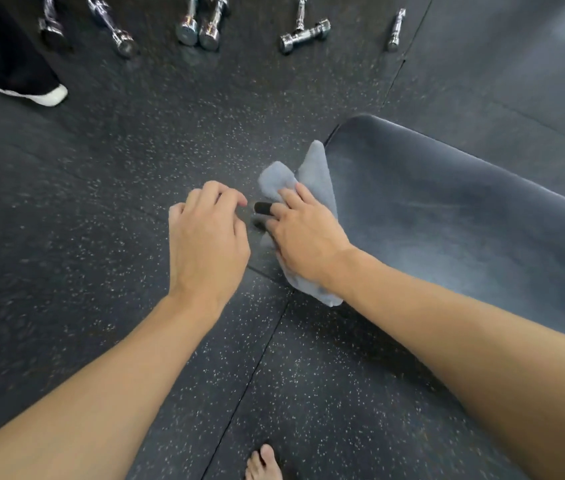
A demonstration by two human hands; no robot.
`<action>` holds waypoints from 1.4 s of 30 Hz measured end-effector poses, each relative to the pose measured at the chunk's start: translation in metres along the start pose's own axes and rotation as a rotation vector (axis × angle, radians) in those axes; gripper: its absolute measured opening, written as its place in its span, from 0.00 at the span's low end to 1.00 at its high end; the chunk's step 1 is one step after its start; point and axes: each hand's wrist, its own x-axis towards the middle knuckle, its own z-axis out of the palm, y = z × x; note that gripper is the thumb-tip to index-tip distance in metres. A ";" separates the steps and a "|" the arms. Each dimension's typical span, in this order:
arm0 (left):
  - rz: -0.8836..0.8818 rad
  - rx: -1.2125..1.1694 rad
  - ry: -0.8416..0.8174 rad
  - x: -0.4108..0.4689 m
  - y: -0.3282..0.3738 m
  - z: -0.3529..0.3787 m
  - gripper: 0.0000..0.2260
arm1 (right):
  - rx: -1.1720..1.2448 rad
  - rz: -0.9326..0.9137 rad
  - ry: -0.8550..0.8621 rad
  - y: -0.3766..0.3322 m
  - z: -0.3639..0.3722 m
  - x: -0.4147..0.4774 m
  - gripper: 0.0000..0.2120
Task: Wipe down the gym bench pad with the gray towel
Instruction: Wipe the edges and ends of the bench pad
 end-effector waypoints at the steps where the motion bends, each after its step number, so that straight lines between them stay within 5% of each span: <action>1: 0.009 -0.002 -0.016 -0.002 0.000 -0.002 0.11 | -0.028 -0.093 -0.013 0.004 -0.001 -0.001 0.19; 6: 0.079 -0.059 -0.111 -0.013 0.021 0.000 0.07 | 0.130 -0.099 0.019 0.039 -0.012 0.016 0.20; 15: 0.305 -0.127 -0.366 -0.008 0.057 0.018 0.08 | 0.585 0.479 -0.085 0.173 -0.005 0.068 0.17; 18: 0.321 -0.085 -0.356 -0.002 0.067 0.026 0.10 | 0.458 0.336 -0.113 0.171 -0.013 0.063 0.10; 22: 0.273 -0.015 -0.333 -0.002 0.080 0.027 0.17 | 0.287 -0.034 -0.064 0.087 -0.020 0.042 0.15; 25: 0.269 0.032 -0.382 -0.006 0.087 0.024 0.17 | 0.364 -0.077 -0.048 0.086 -0.013 0.044 0.18; 29: 0.285 0.046 -0.356 0.001 0.096 0.024 0.10 | 0.516 0.170 0.023 0.158 0.005 0.068 0.13; 33: 0.301 0.069 -0.356 0.013 0.116 0.040 0.09 | 0.998 0.497 -0.072 0.238 0.036 0.046 0.25; 38: 0.291 0.130 -0.394 0.027 0.146 0.054 0.11 | 1.303 0.505 -0.066 0.272 0.082 -0.034 0.15; 42: 0.298 0.138 -0.430 0.036 0.170 0.051 0.11 | 1.249 0.549 -0.076 0.295 0.113 -0.105 0.18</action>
